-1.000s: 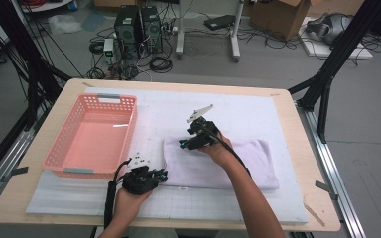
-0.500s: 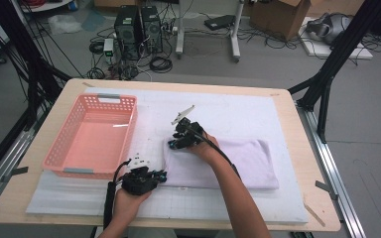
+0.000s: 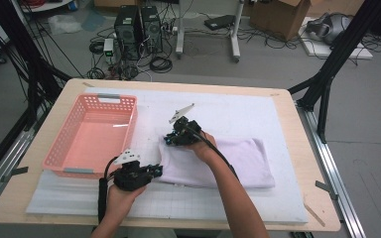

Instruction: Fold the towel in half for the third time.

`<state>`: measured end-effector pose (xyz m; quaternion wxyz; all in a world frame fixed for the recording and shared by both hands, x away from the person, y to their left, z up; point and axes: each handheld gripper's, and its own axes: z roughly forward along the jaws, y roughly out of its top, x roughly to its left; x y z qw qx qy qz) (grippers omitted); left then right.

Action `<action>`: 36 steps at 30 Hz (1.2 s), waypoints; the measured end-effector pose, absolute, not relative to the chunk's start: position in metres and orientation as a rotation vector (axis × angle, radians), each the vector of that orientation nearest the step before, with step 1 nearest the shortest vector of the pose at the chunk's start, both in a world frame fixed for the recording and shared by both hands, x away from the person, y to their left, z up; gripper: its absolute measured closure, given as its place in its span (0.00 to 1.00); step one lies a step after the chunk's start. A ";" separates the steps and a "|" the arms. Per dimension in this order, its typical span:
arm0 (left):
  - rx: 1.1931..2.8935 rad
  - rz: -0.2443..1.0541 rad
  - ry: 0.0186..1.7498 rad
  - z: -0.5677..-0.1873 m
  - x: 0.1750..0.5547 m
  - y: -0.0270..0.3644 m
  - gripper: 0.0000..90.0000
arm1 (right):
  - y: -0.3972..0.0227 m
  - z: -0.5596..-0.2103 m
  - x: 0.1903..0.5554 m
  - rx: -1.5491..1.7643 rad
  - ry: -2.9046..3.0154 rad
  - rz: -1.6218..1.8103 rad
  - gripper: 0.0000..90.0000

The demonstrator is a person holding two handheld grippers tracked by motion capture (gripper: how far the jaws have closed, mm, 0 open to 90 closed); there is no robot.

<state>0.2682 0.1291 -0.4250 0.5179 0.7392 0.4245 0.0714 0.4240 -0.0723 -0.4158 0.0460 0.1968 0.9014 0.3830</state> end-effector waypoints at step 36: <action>1.805 0.036 0.824 -0.404 0.295 0.015 0.92 | -0.179 -0.374 0.409 0.638 2.536 1.199 0.90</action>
